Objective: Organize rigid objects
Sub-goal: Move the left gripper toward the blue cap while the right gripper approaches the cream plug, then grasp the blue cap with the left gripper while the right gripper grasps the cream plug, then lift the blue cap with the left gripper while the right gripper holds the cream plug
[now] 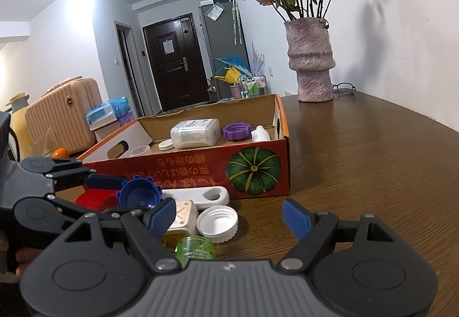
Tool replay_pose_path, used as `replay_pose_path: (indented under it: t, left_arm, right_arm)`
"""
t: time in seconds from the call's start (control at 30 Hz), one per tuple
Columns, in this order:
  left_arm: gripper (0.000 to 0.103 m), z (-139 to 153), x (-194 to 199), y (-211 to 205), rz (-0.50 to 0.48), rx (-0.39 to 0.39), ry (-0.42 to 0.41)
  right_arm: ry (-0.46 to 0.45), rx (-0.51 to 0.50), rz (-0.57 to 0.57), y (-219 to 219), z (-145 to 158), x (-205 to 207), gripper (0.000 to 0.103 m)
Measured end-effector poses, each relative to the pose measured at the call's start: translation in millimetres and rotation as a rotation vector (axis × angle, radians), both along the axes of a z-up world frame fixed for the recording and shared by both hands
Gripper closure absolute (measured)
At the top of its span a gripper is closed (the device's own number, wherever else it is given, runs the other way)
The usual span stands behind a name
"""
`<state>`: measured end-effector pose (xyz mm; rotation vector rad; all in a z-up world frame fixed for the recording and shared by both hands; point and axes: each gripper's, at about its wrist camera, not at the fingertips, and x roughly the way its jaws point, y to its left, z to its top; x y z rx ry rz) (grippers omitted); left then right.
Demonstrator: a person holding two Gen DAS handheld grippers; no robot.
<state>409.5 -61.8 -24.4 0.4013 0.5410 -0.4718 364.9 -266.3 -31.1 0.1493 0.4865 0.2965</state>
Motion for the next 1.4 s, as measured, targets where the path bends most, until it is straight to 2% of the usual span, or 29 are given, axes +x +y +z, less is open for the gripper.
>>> replay_pose_path:
  t: [0.1, 0.13, 0.4, 0.63, 0.7, 0.83, 0.87, 0.97, 1.03, 1.17, 1.4]
  left_arm:
    - [0.084, -1.8, -1.3, -0.8, -0.003, 0.013, -0.012]
    - [0.085, -1.1, -2.6, 0.4, -0.014, 0.005, -0.01]
    - [0.087, 12.4, -30.6, 19.6, 0.027, -0.064, -0.027]
    - [0.087, 25.1, -70.0, 55.4, 0.156, -0.131, -0.063]
    - [0.087, 27.5, -79.5, 68.3, 0.191, -0.161, -0.057]
    - [0.087, 29.9, -94.7, 94.5, 0.269, -0.224, -0.053]
    - [0.087, 30.7, -98.4, 99.9, 0.287, -0.239, -0.051]
    - [0.087, 34.4, -112.0, 114.9, 0.337, -0.285, -0.054]
    - [0.088, 36.7, -123.1, 123.1, 0.369, -0.313, -0.056]
    - [0.088, 38.1, -145.3, 132.8, 0.412, -0.356, -0.043]
    - [0.088, 9.4, -174.0, 124.2, 0.422, -0.41, 0.079]
  right_arm:
    - [0.004, -0.009, 0.004, 4.8, -0.2, -0.2, 0.022]
    - [0.003, -0.011, 0.007, 5.9, 0.3, -0.6, 0.022]
    - [0.0, -0.038, 0.029, 18.9, 6.2, -1.4, 0.022]
    - [0.002, -0.14, 0.118, 57.2, 4.2, 11.5, 0.023]
    - [0.022, -0.187, 0.131, 68.0, 2.6, 17.3, 0.035]
    - [0.072, -0.264, 0.128, 82.9, -0.7, 23.8, 0.052]
    - [0.085, -0.275, 0.125, 84.5, -1.3, 25.7, 0.065]
    - [0.092, -0.316, 0.139, 92.0, -0.4, 24.8, 0.065]
    - [0.079, -0.346, 0.156, 99.8, 0.2, 17.4, 0.065]
    - [0.05, -0.325, 0.211, 112.3, 8.8, -12.9, 0.065]
    - [0.066, -0.267, 0.262, 121.0, 8.1, -80.4, 0.065]
